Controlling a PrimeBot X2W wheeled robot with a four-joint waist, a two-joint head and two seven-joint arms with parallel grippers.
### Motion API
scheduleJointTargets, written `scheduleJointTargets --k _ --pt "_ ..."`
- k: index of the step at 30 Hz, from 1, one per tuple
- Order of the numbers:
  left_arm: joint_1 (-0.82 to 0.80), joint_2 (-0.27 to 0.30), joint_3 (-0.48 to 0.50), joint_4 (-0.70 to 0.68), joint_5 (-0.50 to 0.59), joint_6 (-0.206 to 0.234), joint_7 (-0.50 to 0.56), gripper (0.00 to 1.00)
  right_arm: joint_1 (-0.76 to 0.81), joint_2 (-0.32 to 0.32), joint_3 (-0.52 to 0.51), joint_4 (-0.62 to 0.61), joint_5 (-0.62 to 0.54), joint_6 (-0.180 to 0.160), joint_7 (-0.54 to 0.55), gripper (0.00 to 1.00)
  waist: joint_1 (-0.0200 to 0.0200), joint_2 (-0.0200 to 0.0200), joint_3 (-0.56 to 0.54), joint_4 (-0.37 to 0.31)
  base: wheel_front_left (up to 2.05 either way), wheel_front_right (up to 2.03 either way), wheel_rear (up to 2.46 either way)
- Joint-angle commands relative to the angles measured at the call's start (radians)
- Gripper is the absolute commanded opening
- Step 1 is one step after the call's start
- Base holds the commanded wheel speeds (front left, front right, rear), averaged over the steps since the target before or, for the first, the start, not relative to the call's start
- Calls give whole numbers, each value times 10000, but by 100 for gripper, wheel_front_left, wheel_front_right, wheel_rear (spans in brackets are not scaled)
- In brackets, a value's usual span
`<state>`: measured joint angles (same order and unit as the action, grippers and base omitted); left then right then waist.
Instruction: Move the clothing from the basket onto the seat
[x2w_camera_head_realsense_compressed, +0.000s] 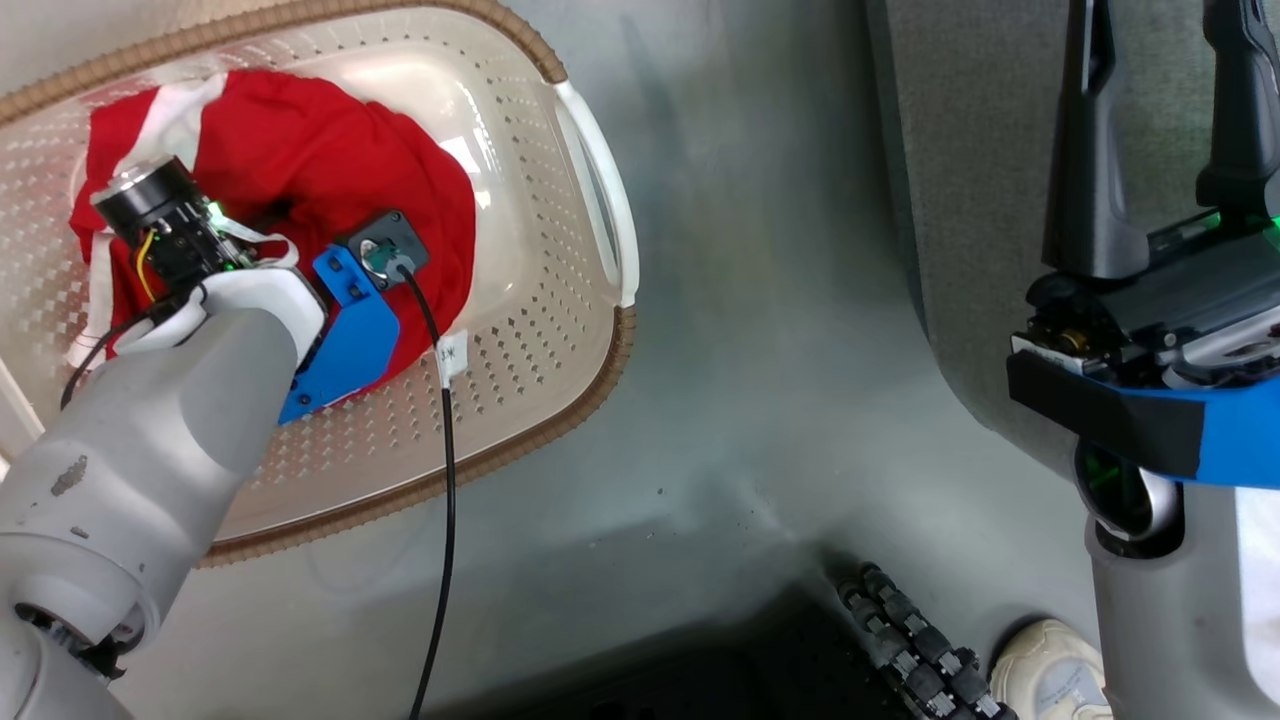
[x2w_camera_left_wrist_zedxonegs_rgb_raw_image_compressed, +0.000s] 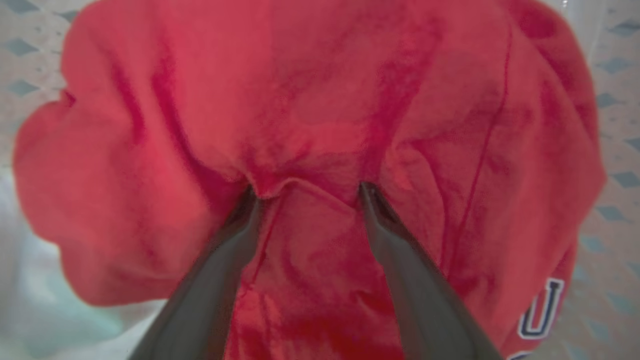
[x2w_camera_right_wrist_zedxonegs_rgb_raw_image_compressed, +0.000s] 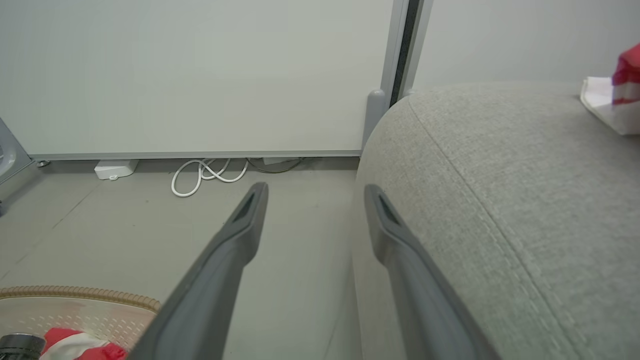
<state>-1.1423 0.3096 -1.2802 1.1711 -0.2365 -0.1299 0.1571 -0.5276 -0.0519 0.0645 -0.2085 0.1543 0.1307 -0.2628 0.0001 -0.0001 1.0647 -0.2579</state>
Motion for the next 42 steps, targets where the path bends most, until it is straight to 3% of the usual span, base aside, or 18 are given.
scheduleJointTargets --k 1,13,14,15,16,17,28,42 --pt "-163 -1 -22 78 -94 -3 71 100 92 26 -26 -91 -2 1 -31 100 -1 1 74 0 0 0 0" --pt "-244 -575 -26 538 -22 -3 648 100 339 27 -129 -653 -285 1 -31 100 -1 1 368 134 1 1 1" --pt "-252 -643 -28 575 4 -3 717 85 352 27 -128 -701 -337 1 -31 100 -1 1 376 177 6 6 6" --pt "-244 -669 -26 613 29 -3 757 40 371 27 -127 -739 -391 1 -31 100 -1 1 384 227 5 5 5" --pt "-215 -676 -28 656 112 -3 822 15 365 27 -123 -770 -429 1 -31 100 -1 1 391 266 4 4 4" --pt "-144 -681 -28 660 132 -3 790 0 364 27 -122 -800 -467 1 -31 100 -1 1 391 299 1 1 1" --pt "-87 -1005 -24 311 262 -3 121 0 173 25 -151 -610 -506 1 -31 100 -1 1 -79 625 0 0 0" --pt "596 -1617 -24 -165 -932 -3 -1899 0 386 19 -305 578 -735 1 -31 100 -1 1 -2437 1352 0 0 0"
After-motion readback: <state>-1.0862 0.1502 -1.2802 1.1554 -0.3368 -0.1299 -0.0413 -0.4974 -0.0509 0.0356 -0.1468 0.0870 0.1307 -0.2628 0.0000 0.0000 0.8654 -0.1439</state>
